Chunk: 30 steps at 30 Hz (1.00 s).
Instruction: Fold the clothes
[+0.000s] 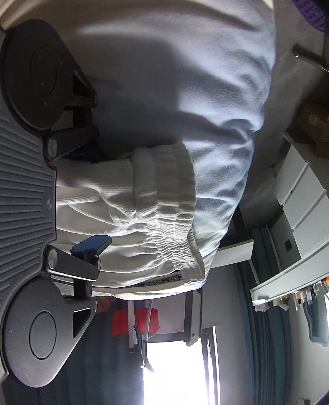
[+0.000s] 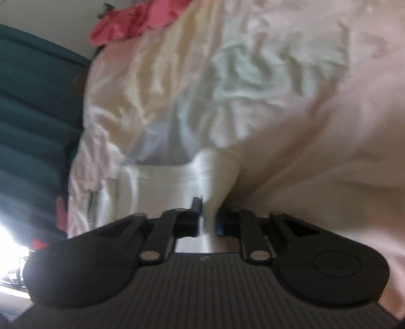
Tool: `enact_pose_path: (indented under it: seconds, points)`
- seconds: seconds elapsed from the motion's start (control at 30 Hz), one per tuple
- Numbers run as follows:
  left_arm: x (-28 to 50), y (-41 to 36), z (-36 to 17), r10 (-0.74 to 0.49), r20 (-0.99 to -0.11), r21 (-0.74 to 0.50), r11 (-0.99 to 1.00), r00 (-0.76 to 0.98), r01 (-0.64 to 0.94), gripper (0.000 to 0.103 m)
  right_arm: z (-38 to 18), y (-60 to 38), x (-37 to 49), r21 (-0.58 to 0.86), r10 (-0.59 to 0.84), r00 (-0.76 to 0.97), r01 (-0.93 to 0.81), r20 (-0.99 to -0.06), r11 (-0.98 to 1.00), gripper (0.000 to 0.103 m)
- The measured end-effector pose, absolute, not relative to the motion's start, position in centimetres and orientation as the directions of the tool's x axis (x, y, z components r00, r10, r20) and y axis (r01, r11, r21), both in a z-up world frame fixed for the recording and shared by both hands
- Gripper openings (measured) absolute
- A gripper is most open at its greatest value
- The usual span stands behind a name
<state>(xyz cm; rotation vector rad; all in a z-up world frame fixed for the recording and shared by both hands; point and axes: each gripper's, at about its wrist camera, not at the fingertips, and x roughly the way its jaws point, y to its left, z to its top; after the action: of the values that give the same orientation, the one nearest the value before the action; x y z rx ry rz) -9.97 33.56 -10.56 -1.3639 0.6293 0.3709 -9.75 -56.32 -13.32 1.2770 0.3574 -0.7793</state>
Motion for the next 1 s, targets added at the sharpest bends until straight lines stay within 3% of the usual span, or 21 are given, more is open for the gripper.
enact_pose_path:
  seconds: [0.07, 0.2, 0.5, 0.53, 0.6, 0.67, 0.77, 1.0]
  points:
    - [-8.9, 33.6, -10.5, -0.128, -0.635, -0.765, 0.237, 0.762, -0.599, 0.07, -12.1, -55.9, -9.5, 0.716, -0.353, 0.711, 0.683, -0.608, 0.143, 0.006]
    - [-7.9, 33.2, -10.1, -0.138, -0.66, -0.737, 0.308, 0.739, -0.601, 0.07, -10.3, -55.4, -9.9, 0.715, -0.409, 0.715, 0.674, -0.566, 0.189, 0.006]
    - [-10.0, 33.5, -11.0, -0.162, -0.627, -0.778, 0.172, 0.762, -0.604, 0.066, -9.3, -55.5, -11.9, 0.721, -0.439, 0.721, 0.661, -0.536, 0.207, 0.005]
    - [-9.7, 33.7, -11.2, -0.17, -0.633, -0.774, 0.17, 0.755, -0.61, 0.062, -9.3, -55.4, -11.9, 0.715, -0.438, 0.716, 0.668, -0.543, 0.207, 0.005]
    - [-9.2, 33.6, -11.1, -0.154, -0.663, -0.747, 0.191, 0.733, -0.636, 0.045, -9.4, -55.4, -11.8, 0.702, -0.438, 0.704, 0.683, -0.559, 0.202, 0.006]
    - [-8.7, 33.4, -10.4, -0.13, -0.709, -0.698, 0.273, 0.693, -0.662, 0.018, -9.3, -55.5, -11.8, 0.705, -0.433, 0.708, 0.68, -0.559, 0.202, 0.005]
    - [-8.5, 33.2, -8.8, -0.107, -0.69, -0.708, 0.308, 0.716, -0.636, 0.012, -8.2, -55.5, -11.5, 0.712, -0.431, 0.726, 0.663, -0.537, 0.23, 0.005]
    - [-5.5, 33.7, -1.4, -0.11, -0.56, -0.781, 0.401, 0.821, -0.479, 0.011, -3.3, -56.4, -9.2, 0.723, -0.4, 0.785, 0.605, -0.473, 0.333, 0.005]
